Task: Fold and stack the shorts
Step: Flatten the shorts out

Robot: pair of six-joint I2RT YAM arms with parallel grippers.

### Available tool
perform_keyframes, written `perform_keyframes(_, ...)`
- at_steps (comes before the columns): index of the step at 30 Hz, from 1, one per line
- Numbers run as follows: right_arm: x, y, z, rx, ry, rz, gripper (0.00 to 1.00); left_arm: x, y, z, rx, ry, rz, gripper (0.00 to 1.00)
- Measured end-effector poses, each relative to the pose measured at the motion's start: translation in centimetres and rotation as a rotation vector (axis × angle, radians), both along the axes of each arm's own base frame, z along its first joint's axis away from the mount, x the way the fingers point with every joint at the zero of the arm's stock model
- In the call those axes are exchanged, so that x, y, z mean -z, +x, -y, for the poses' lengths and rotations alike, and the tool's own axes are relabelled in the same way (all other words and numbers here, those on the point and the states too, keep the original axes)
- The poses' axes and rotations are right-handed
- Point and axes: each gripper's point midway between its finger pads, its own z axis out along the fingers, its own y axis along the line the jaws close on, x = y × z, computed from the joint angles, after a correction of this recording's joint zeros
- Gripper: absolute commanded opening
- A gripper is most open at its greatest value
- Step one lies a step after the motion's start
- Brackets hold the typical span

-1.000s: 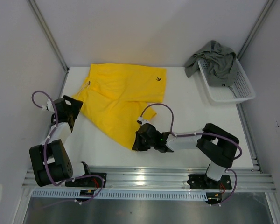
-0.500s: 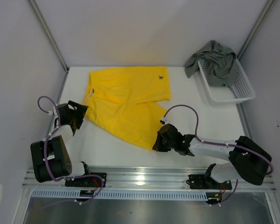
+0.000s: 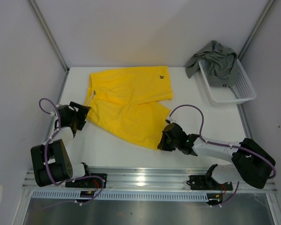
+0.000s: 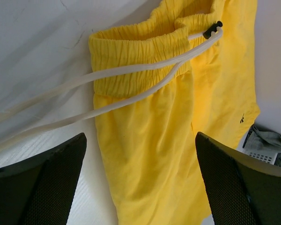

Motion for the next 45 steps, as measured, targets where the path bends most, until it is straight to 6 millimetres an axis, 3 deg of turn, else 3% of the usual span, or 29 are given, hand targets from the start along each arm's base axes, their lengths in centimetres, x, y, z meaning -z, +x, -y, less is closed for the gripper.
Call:
perform_keyframes(3,0.0,0.0,0.0,0.001,0.002,0.001,0.0,0.0,0.0,-0.5,-0.033,0.006,-0.005,0.99)
perform_keyframes(11,0.0,-0.2,0.0,-0.007,0.012,-0.009,0.0,2.8,0.2,-1.2,-0.116,-0.061,-0.12,0.99)
perform_keyframes(23,-0.1,-0.3,-0.2,-0.021,0.036,-0.021,0.0,2.7,0.7,-6.2,-0.32,-0.002,-0.069,0.99)
perform_keyframes(26,-0.1,-0.3,-0.2,-0.026,0.041,-0.021,0.0,2.5,2.3,-7.0,-0.333,0.002,-0.054,0.99)
perform_keyframes(33,-0.2,-0.4,-0.4,-0.042,0.049,-0.023,0.0,2.1,9.8,-9.0,-0.322,-0.04,0.006,0.95)
perform_keyframes(36,-0.3,-0.4,-0.5,-0.044,0.056,-0.023,0.0,2.1,11.1,-9.5,-0.336,-0.05,0.009,0.8)
perform_keyframes(37,-0.3,-0.4,-0.6,-0.046,0.058,-0.024,0.0,2.2,11.0,-9.5,-0.344,-0.052,0.005,0.61)
perform_keyframes(39,-0.3,-0.4,-0.6,-0.05,0.062,-0.026,0.0,2.2,11.0,-9.6,-0.353,-0.054,0.008,0.38)
perform_keyframes(40,-0.4,-0.4,-0.7,-0.05,0.064,-0.026,0.0,2.2,11.2,-9.6,-0.351,-0.057,0.014,0.12)
perform_keyframes(41,-0.4,-0.4,-0.7,-0.051,0.064,-0.026,0.0,2.2,11.5,-9.6,-0.347,-0.062,0.02,0.0)
perform_keyframes(45,0.1,-0.5,-0.6,-0.052,0.057,-0.039,0.0,3.0,12.8,-9.5,-0.317,-0.077,0.028,0.0)
